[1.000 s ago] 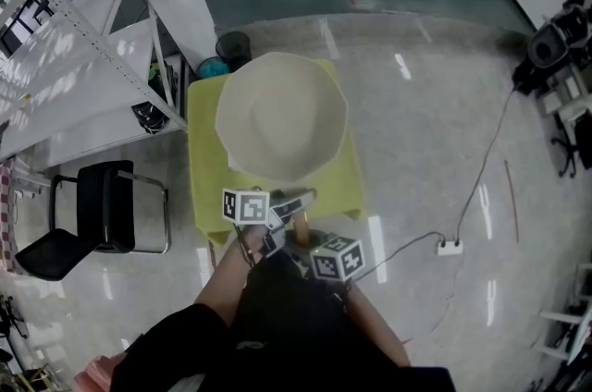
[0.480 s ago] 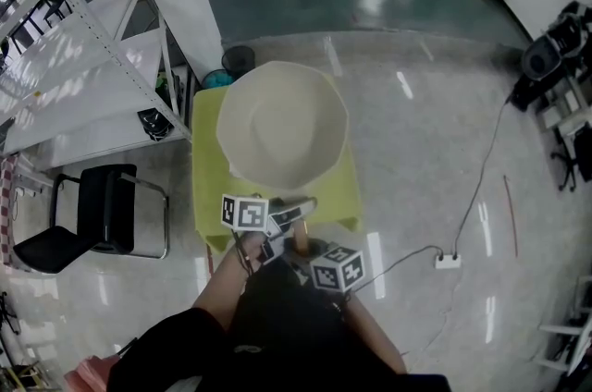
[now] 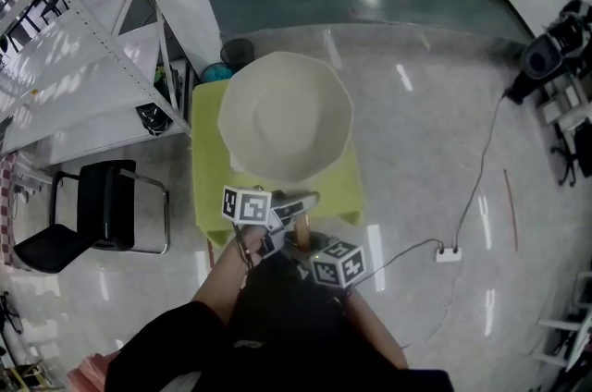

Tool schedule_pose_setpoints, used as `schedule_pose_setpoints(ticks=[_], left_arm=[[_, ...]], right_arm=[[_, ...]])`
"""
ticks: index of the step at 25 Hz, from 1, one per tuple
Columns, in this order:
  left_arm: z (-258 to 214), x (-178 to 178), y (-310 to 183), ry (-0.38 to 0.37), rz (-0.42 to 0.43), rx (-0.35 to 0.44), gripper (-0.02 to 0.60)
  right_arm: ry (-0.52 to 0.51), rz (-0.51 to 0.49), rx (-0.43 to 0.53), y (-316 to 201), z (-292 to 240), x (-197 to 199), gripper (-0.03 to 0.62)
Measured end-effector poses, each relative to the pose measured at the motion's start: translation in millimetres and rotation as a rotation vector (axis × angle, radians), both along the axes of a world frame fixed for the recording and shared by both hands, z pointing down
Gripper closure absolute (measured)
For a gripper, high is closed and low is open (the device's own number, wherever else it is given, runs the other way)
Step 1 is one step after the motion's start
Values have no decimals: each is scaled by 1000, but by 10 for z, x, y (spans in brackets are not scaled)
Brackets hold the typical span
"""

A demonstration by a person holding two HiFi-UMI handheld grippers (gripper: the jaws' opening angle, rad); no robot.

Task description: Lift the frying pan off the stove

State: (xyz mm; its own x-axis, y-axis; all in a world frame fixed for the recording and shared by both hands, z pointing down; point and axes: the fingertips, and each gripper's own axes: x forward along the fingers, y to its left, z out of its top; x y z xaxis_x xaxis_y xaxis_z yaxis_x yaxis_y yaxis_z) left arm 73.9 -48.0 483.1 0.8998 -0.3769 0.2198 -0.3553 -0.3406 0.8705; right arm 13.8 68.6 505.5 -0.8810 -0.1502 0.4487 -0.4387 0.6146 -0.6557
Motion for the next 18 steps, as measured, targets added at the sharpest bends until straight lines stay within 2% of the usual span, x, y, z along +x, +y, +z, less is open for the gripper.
schedule_pose_setpoints(ticks=[18], left_arm=[[26, -124, -55, 7, 29, -3, 327]], right_arm=[[11, 1, 8, -62, 30, -157, 476]])
